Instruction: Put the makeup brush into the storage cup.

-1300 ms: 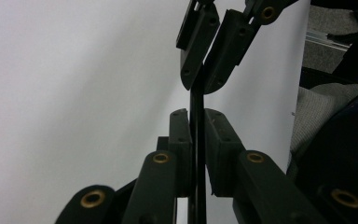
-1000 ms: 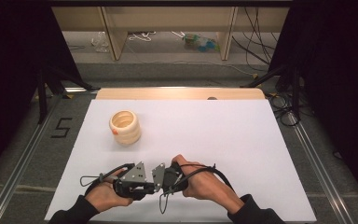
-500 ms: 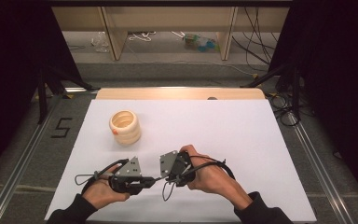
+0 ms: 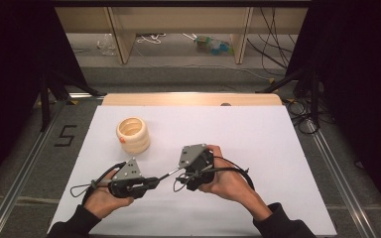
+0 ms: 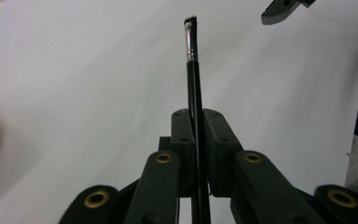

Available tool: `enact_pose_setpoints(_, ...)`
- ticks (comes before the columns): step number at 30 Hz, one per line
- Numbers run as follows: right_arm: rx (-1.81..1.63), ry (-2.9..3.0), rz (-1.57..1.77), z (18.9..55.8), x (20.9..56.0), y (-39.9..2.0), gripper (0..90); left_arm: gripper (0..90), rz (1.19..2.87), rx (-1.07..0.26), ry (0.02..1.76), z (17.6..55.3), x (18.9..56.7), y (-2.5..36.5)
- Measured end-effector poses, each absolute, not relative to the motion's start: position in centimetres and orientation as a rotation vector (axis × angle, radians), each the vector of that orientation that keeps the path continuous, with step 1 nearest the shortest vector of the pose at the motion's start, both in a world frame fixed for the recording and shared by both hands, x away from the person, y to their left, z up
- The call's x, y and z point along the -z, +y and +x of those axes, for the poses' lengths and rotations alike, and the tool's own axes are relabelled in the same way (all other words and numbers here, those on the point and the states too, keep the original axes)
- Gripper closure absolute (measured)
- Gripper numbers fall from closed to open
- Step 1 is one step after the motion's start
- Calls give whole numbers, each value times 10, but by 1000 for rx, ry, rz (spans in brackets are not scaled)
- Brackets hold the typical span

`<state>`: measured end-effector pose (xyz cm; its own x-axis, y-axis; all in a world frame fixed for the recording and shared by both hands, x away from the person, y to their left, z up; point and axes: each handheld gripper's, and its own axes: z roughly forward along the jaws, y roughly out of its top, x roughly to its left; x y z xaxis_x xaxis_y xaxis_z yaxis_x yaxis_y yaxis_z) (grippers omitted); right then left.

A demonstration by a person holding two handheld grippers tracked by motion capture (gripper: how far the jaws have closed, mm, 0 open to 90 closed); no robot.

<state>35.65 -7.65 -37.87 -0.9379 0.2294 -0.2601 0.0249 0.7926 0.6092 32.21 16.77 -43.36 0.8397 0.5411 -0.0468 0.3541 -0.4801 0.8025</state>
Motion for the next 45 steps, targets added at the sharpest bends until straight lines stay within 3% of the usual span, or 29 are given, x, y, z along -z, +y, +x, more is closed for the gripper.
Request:
enact_pose_setpoints(28, -1140, 2583, 559, 368, 393, -91, 229, 831, 1905, -416, 751, 324, 421, 179)
enact_pose_setpoints(45, -1336, 2575, 667, 372, 397, -92, 214, 830, 1830, -432, 776, 320, 420, 175)
